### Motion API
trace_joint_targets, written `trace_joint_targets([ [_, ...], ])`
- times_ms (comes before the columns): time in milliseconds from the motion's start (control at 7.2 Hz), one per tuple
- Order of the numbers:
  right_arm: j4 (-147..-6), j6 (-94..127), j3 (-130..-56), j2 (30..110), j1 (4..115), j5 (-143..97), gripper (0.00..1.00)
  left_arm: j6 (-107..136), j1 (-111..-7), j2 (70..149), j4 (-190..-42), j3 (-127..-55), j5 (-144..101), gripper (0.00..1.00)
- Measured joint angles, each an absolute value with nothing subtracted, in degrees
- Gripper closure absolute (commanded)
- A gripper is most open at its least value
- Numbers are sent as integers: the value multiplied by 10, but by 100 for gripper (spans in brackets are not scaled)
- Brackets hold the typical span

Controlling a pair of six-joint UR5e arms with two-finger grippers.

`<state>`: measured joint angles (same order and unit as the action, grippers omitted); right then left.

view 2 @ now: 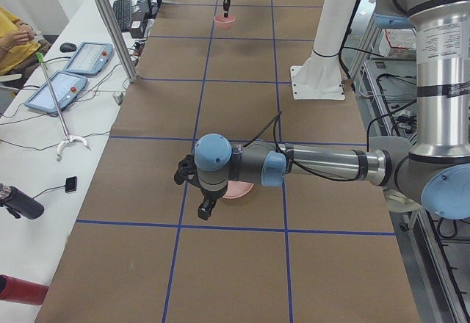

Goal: Move apple from plate to bowl
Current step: 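Carry the pink bowl with the right gripper to the table centre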

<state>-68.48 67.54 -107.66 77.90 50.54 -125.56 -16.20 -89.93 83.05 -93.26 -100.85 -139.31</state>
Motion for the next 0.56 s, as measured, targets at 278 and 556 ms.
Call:
trace_joint_targets([
  [278,-785,792,-1068,650,388,-1151,100,-162,-898,830,-933,-1008,-1393,2],
  [556,-849,854,-1024,557,306,-1064,100,-162,-895,830,-933,-1008,-1393,2],
])
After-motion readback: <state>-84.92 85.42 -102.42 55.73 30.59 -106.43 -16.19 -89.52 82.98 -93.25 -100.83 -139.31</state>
